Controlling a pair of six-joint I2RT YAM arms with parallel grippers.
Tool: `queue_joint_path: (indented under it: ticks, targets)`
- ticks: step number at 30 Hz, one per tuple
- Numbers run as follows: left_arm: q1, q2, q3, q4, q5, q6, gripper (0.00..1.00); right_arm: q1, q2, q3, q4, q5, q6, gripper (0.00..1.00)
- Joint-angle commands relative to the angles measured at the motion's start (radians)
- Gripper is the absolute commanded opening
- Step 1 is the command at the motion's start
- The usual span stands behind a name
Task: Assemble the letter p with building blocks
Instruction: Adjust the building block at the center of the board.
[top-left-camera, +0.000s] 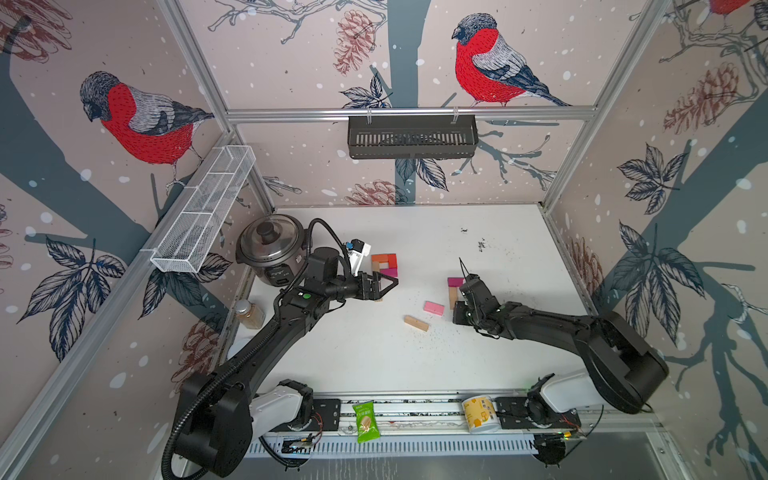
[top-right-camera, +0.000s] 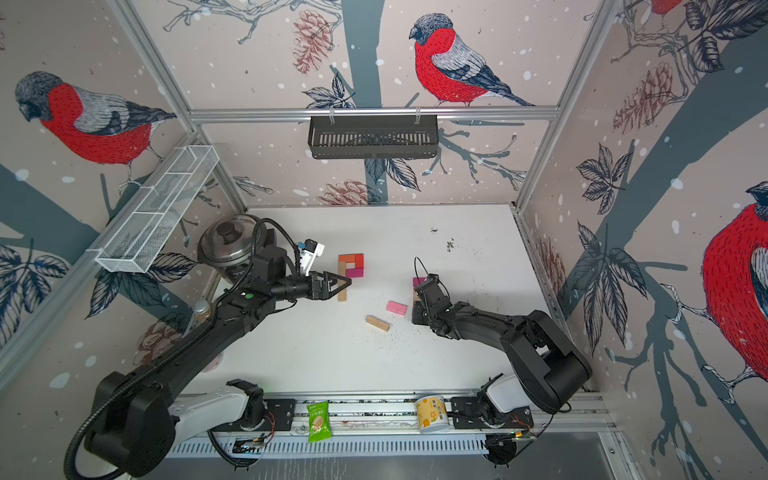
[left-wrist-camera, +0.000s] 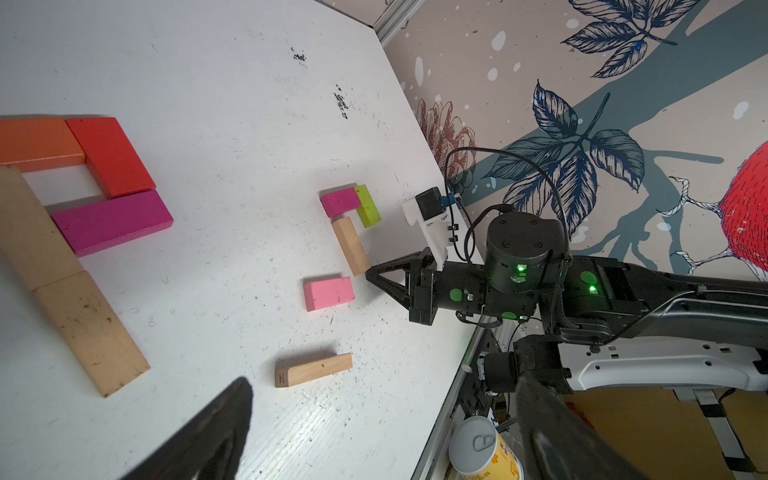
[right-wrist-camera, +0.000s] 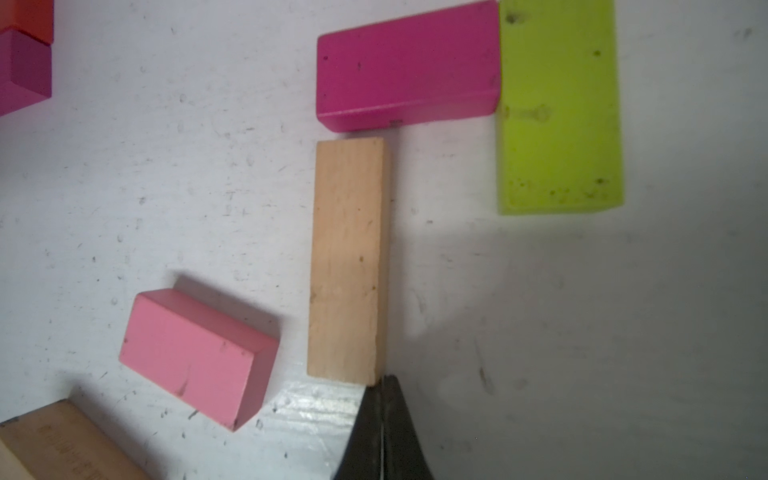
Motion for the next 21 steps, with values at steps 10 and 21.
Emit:
queue_joint_path:
  ticks: [10, 21]
  targets:
    - [0.0, -0.004, 0.0, 0.027, 0.013, -0.004, 0.97, -0.007, 0.007, 0.002, 0.003, 0.009, 0.017, 0.08]
    - [0.001, -0.007, -0.001, 0.023, 0.012, -0.004, 0.97, -0.009, -0.089, 0.031, -0.058, 0.002, 0.001, 0.12]
